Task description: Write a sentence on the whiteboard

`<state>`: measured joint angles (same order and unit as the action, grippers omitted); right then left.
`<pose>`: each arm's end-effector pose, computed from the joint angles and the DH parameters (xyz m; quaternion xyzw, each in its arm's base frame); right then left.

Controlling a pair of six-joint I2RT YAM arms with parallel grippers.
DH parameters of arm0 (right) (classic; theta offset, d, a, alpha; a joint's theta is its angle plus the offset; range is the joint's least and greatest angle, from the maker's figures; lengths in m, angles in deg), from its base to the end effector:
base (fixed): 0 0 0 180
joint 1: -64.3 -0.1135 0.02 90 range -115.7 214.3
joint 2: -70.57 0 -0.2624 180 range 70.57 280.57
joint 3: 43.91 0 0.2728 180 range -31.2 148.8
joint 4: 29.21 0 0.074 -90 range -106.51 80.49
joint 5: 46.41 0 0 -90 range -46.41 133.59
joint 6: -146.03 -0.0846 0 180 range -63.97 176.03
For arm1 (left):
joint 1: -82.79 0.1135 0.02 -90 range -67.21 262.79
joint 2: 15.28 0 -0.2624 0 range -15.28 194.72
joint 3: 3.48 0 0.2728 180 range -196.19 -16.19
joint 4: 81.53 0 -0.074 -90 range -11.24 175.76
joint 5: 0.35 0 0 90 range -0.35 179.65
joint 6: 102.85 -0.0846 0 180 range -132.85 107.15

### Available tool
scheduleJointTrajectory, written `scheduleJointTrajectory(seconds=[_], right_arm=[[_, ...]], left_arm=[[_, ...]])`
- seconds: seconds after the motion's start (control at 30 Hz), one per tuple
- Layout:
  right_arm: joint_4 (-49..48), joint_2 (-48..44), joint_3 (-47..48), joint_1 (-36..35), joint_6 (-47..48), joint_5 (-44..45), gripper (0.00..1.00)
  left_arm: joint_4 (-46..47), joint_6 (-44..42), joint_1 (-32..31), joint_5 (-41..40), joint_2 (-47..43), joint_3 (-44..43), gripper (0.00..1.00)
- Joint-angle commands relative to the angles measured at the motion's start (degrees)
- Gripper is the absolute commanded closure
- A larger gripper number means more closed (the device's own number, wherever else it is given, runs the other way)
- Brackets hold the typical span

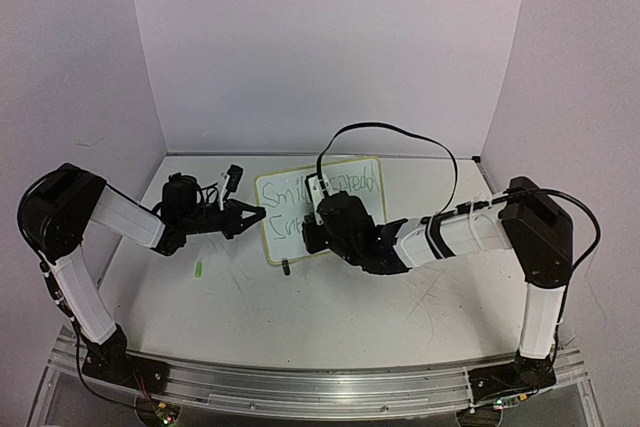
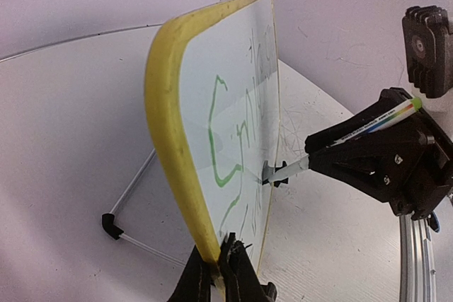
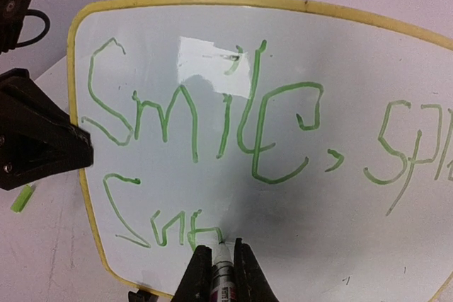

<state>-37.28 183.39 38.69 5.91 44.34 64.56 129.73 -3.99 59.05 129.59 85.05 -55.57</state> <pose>0.2874 0.4093 0.1604 -0.2301 0.7893 0.1915 0.5360 0.3274 -0.2033 0.1276 0.2993 0.7228 -0.4204 0.4597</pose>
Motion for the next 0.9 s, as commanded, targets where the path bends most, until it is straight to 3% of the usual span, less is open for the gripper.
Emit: scheduleJointTrajectory(seconds=[0.0, 0.27, 0.5, 0.87], right_arm=[[0.9, -1.5, -1.7, 1.2, -1.7, 0.6, 1.0], [1.8, -3.3, -2.4, 1.2, -1.3, 0.7, 1.0], [-4.3, -10.6, -4.2, 1.2, 2.1, -7.6, 1.0], [-5.0, -10.7, -7.1, 1.9, 3.0, -5.6, 1.0]], left_arm=[[-6.5, -6.5, 0.4, -6.4, 2.0, 0.0, 1.0], [-6.4, -6.5, 0.4, -6.5, 1.9, 0.1, 1.0], [-6.4, -6.6, 0.3, -6.6, 1.9, 0.0, 1.0], [-6.5, -6.7, 0.0, -7.2, 2.0, 0.0, 1.0]])
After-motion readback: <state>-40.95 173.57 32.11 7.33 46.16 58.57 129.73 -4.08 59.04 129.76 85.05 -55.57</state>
